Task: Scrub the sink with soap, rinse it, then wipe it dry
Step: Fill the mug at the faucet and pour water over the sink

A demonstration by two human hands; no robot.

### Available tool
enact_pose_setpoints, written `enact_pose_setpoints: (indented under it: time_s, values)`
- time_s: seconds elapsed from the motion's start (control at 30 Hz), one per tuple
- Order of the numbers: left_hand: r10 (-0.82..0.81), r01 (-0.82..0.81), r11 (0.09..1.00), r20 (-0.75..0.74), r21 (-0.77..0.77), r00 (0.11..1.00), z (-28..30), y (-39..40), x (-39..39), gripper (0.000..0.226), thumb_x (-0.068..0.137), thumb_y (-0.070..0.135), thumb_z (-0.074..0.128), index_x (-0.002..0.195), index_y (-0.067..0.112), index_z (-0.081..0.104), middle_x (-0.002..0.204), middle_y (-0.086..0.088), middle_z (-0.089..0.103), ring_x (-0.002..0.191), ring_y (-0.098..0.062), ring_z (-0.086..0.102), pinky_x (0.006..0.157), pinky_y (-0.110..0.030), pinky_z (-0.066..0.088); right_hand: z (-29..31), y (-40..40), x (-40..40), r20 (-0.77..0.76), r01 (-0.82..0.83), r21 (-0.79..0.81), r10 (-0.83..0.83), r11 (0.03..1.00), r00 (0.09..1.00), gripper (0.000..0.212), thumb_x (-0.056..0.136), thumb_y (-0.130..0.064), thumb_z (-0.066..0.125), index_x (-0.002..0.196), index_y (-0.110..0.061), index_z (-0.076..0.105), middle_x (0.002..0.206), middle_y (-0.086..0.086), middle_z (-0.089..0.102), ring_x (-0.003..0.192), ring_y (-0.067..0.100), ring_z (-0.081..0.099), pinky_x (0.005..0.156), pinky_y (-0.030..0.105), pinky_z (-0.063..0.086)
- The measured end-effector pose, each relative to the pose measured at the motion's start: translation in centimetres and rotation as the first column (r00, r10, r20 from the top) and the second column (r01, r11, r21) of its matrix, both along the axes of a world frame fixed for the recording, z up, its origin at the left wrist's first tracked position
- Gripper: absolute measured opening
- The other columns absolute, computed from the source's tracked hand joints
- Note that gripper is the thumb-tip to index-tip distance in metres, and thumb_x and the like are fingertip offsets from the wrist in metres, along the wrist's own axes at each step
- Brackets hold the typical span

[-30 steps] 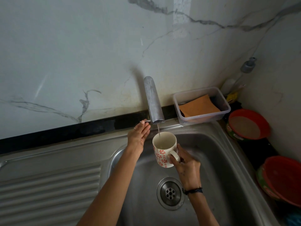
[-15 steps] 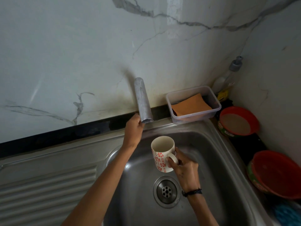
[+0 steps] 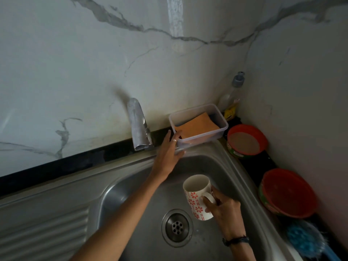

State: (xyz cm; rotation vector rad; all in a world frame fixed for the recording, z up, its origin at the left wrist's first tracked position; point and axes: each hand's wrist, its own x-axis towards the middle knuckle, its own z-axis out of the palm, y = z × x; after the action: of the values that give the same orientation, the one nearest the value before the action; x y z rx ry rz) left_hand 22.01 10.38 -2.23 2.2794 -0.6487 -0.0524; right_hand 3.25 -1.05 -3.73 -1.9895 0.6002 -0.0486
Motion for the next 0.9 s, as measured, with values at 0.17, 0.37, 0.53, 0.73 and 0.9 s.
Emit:
enact_pose_setpoints:
  time_s: [0.17,0.37,0.53,0.73,0.9]
  values:
    - [0.046,-0.046,0.999,-0.018,0.019,0.999,0.8,-1.3,2.7,0.017,0.081,0.024,0.07,0.082,0.013,0.057,0.092,-0.001,0.062,0.083,-0.013,0.059,0.066,-0.009,0.044,0.2,-0.6,-1.3,-0.056,0.036,0.028,-0.034,0.999,0.998,0.036,0.079,-0.027,0.071,0.115,-0.031,0.065,0.061,-0.008,0.067,0.062,-0.003,0.065,0.072,0.026,0.054]
    - [0.069,-0.089,0.983,-0.126,-0.158,0.99,2.0,-0.5,3.6,0.015,0.077,0.023,0.073,0.073,0.015,0.061,0.072,-0.007,0.066,0.064,-0.019,0.059,0.065,-0.034,0.049,1.3,-0.5,-0.8,-0.156,-0.07,-0.055,0.061,0.996,0.986,0.031,0.086,-0.037,0.061,0.116,-0.042,0.058,0.065,-0.016,0.062,0.062,-0.003,0.062,0.062,0.011,0.043]
    - [0.073,-0.106,0.971,-0.155,-0.215,0.985,4.4,-0.1,4.4,0.021,0.069,0.039,0.073,0.074,0.021,0.064,0.081,-0.01,0.071,0.076,-0.024,0.067,0.07,-0.039,0.056,2.5,0.2,3.2,-0.165,-0.266,-0.071,0.251,0.961,0.954,0.013,0.089,-0.035,0.058,0.077,-0.039,0.054,0.061,-0.01,0.064,0.058,0.0,0.063,0.063,0.019,0.05]
    - [0.057,-0.078,0.975,-0.105,-0.208,0.993,6.3,0.1,4.1,0.016,0.076,0.013,0.075,0.079,0.0,0.067,0.083,-0.018,0.07,0.07,-0.014,0.057,0.062,-0.03,0.046,2.9,1.0,10.5,-0.009,-0.272,0.133,0.276,0.953,0.961,0.019,0.088,-0.021,0.061,0.071,-0.013,0.06,0.065,0.008,0.067,0.061,0.021,0.068,0.057,0.033,0.057]
    - [0.069,-0.086,0.978,-0.096,-0.189,0.993,6.6,0.1,4.6,0.02,0.075,0.023,0.076,0.079,0.005,0.069,0.07,-0.01,0.065,0.062,-0.017,0.056,0.059,-0.032,0.044,1.7,0.2,12.2,0.071,-0.009,0.152,-0.002,0.988,0.997,0.025,0.089,-0.019,0.059,0.066,-0.013,0.052,0.074,0.019,0.068,0.069,0.033,0.067,0.061,0.048,0.057]
